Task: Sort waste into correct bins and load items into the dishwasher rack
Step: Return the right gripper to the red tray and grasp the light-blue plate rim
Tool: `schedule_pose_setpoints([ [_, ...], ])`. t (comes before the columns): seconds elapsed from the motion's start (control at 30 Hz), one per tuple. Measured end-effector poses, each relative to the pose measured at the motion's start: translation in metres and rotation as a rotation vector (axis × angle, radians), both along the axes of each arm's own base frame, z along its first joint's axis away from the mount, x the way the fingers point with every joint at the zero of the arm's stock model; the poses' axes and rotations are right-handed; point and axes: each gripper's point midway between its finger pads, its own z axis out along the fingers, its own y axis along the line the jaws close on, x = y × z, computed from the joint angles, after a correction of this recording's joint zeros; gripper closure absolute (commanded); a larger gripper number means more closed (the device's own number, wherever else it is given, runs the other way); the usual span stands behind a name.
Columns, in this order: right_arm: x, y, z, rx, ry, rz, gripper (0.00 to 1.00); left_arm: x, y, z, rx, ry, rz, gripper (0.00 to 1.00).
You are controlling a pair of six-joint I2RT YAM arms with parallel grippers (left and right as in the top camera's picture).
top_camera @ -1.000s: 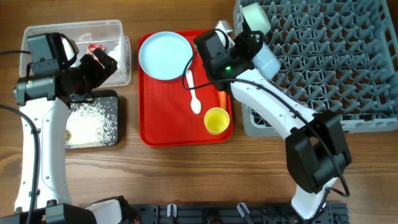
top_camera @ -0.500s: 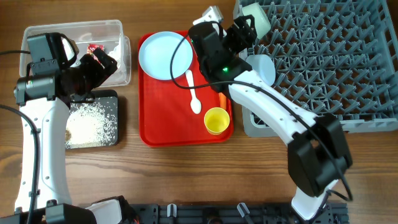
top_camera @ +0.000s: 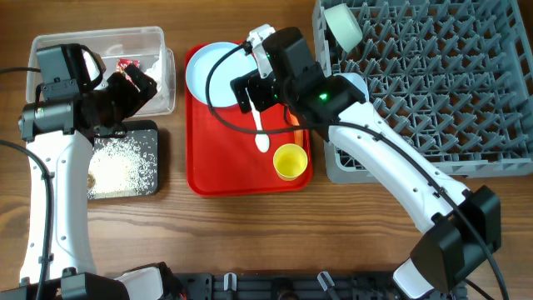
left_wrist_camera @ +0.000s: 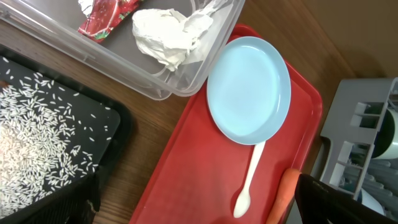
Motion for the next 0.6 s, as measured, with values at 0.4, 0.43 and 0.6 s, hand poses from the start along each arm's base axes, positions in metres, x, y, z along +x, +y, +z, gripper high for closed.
schedule_pose_setpoints([
  [0.4,0.043,-0.002,0.017,0.168,0.087,-0.111,0.0,0.0,0.0,0.0,0.0,0.0,0.0,0.0],
  [0.43,0.046,-0.002,0.005,0.167,0.117,-0.118,0.0,0.0,0.0,0.0,0.0,0.0,0.0,0.0],
  [0.6,0.058,-0.001,-0.091,0.148,0.343,-0.16,0.0,0.0,0.0,0.0,0.0,0.0,0.0,0.0],
])
